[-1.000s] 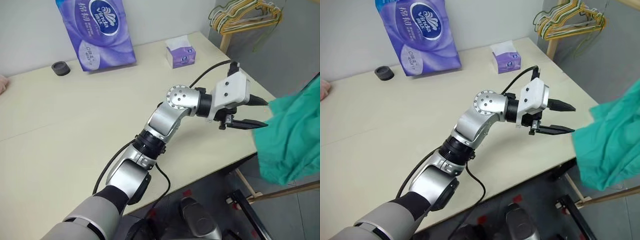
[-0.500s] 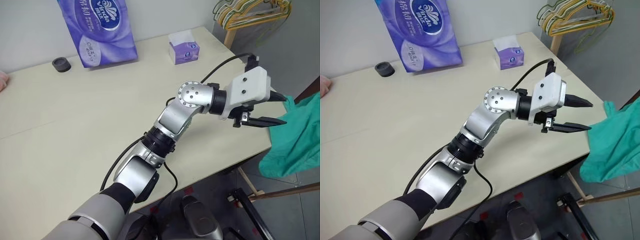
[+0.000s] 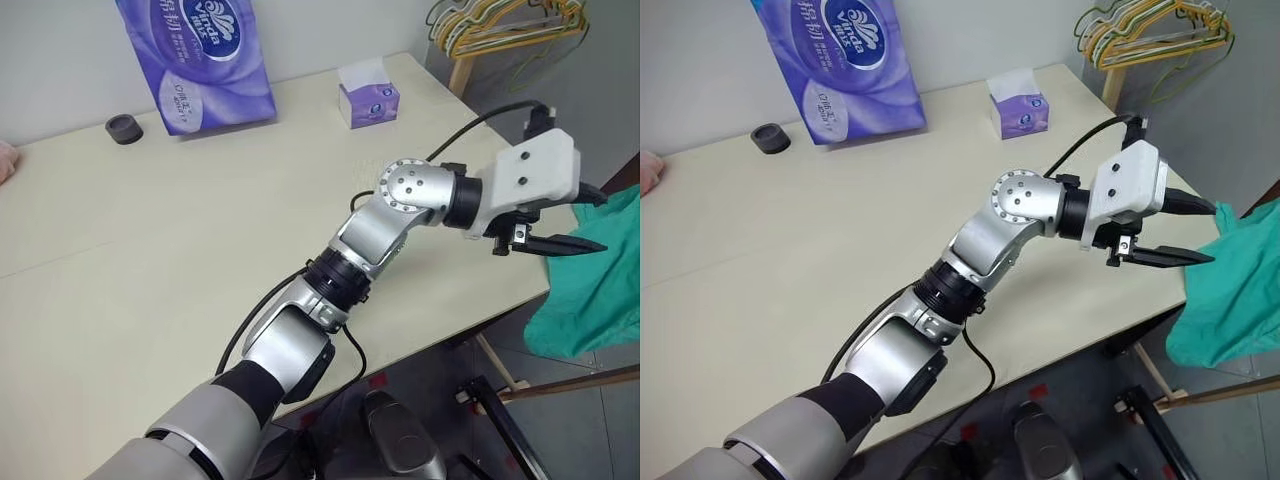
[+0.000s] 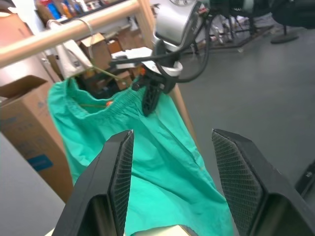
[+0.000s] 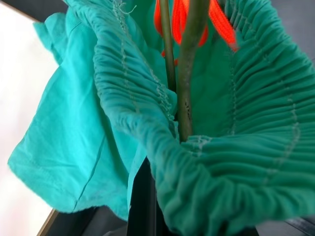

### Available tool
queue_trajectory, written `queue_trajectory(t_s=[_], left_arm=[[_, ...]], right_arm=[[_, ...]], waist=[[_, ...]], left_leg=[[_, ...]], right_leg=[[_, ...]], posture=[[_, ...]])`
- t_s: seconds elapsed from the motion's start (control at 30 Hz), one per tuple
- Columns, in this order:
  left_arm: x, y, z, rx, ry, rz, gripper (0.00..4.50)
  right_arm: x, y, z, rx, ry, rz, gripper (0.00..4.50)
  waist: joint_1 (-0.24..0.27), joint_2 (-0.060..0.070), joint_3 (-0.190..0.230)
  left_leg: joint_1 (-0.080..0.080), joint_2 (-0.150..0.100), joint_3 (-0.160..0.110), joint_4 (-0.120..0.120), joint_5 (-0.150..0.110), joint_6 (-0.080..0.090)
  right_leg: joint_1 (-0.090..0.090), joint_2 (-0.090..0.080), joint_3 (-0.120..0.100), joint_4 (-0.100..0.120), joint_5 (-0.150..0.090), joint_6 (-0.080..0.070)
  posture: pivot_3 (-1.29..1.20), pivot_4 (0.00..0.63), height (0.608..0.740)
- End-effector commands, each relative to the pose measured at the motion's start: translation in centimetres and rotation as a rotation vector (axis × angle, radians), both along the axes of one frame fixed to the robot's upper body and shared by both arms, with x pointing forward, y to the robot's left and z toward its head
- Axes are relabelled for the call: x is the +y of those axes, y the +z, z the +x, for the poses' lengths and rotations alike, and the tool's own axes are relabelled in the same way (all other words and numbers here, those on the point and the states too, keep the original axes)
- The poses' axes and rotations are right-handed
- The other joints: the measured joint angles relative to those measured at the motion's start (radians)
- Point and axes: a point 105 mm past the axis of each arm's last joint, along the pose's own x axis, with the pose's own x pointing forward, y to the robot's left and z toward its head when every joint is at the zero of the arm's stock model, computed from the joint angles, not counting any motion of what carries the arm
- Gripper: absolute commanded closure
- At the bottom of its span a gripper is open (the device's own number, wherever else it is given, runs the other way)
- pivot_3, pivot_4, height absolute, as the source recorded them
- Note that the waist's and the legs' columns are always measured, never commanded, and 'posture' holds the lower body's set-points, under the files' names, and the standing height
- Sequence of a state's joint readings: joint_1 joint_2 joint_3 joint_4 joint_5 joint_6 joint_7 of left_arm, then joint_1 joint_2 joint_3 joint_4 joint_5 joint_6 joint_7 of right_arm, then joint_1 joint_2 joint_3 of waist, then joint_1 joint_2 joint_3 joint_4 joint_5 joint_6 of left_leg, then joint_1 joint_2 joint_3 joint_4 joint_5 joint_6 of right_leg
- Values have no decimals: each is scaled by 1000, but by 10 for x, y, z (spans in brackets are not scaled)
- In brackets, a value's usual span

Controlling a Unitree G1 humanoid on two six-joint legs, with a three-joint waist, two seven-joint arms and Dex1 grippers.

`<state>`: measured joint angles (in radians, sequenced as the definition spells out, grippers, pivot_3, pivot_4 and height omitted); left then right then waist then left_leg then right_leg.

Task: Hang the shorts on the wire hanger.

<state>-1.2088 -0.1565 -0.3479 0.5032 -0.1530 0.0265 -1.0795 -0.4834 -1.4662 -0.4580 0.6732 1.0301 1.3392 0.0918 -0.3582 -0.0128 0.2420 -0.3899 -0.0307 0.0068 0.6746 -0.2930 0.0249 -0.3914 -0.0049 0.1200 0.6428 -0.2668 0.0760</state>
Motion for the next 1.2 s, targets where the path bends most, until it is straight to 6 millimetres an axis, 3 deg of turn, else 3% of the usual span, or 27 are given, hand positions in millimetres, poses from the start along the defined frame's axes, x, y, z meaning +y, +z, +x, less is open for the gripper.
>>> queue_trajectory(t_s=[0.03,0.13,0.23,0.57,0.73,0.93,1.1,1.2], left_arm=[[-19,20,-22,-51,-83,-47,1848],[-23,23,-23,-54,-91,-52,1848],[-27,27,-25,-59,-101,-62,1795],[-34,38,-33,-59,-130,-107,1795],[-34,37,-34,-61,-139,-106,1795],[-35,35,-33,-65,-139,-103,1795],[-25,25,-20,-59,-89,-92,1795],[1,5,8,-35,33,-60,1795]], right_arm=[[-1,7,-3,-11,0,-29,4500],[-5,11,-5,-18,-23,-64,4500],[-8,17,-8,-33,-47,-93,3716],[13,63,-29,-194,-74,-198,301],[30,82,-35,-224,-39,-374,301],[69,109,-27,-306,42,-584,301],[117,98,1,-340,216,-687,301],[160,76,22,-406,390,-736,301]], waist=[[-1,0,0],[-1,0,0],[-1,1,-1],[-3,5,-3],[-4,6,-4],[-13,8,-5],[-24,14,-9],[-21,16,-11]], left_leg=[[0,0,0,0,0,0],[0,0,1,0,0,0],[0,0,1,0,0,0],[-8,0,6,0,0,0],[-9,0,7,0,0,0],[-8,0,8,1,0,1],[-9,0,9,2,0,1],[-9,0,8,2,0,1]], right_leg=[[0,0,0,0,0,0],[0,0,1,0,0,0],[-1,0,1,0,0,1],[-13,0,3,4,1,3],[-13,0,4,3,2,5],[-14,0,5,4,3,6],[-14,1,6,4,4,7],[-14,1,6,5,4,8]], posture=[[-420,238,740],[-427,233,740],[-430,226,740],[-438,213,740],[-453,205,740],[-455,195,740],[-416,179,740],[-368,171,740]])
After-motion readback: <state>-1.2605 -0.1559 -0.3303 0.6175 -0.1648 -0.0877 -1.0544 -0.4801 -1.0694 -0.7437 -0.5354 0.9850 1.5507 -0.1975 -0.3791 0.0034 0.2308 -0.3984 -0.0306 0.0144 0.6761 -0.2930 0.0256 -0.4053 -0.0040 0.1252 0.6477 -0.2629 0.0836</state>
